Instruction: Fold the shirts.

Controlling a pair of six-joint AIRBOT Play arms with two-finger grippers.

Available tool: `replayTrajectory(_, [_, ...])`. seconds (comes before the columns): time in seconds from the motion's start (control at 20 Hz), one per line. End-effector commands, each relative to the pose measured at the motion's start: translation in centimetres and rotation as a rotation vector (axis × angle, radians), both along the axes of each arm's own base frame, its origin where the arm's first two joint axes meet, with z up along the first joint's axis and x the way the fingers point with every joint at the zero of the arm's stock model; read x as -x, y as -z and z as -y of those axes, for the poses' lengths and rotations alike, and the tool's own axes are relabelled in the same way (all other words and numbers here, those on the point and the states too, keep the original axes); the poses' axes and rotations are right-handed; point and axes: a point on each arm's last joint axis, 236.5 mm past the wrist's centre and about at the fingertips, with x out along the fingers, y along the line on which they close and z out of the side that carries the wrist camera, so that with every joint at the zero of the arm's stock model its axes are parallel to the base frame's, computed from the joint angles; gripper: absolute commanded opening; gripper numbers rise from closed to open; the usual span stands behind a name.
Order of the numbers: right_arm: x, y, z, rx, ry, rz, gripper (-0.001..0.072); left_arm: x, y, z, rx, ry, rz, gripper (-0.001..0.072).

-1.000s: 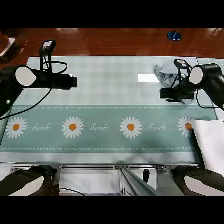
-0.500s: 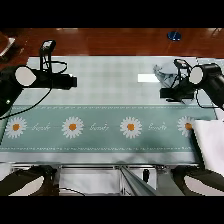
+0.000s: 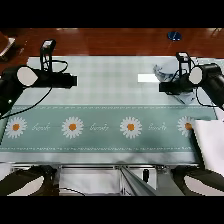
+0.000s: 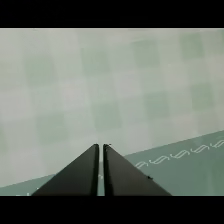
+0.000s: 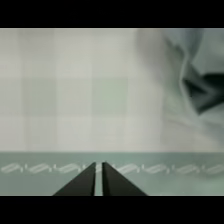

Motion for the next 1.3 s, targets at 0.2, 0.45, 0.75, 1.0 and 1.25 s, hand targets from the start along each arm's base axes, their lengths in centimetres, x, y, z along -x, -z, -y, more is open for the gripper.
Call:
replayTrajectory(0.2, [-11.5,-6.8,10.5,0.149,0.223,0.485,0.0412,-2.6,1.8,0.0,0.000,-0.029,0.038,0.0508])
replayTrajectory(0.45, [-12.9,2.3,15.4,0.031,0.317,0.207,0.0411,-3.6,1.8,0.0,0.006,-0.043,0.072,0.0508])
replayTrajectory(0.75, [-7.8,11.6,14.1,-0.025,0.295,-0.180,0.0404,-2.2,3.9,-0.1,-0.013,-0.025,-0.027,0.0507])
replayTrajectory(1.0, [-3.5,10.9,10.7,-0.101,0.126,-0.363,0.0025,4.0,6.1,-2.5,-0.054,0.006,-0.326,0.0507])
replayTrajectory(1.25, [-7.7,-4.6,6.5,-0.257,0.066,0.071,0.0025,10.5,4.6,-3.6,-0.033,0.052,-0.388,0.0507])
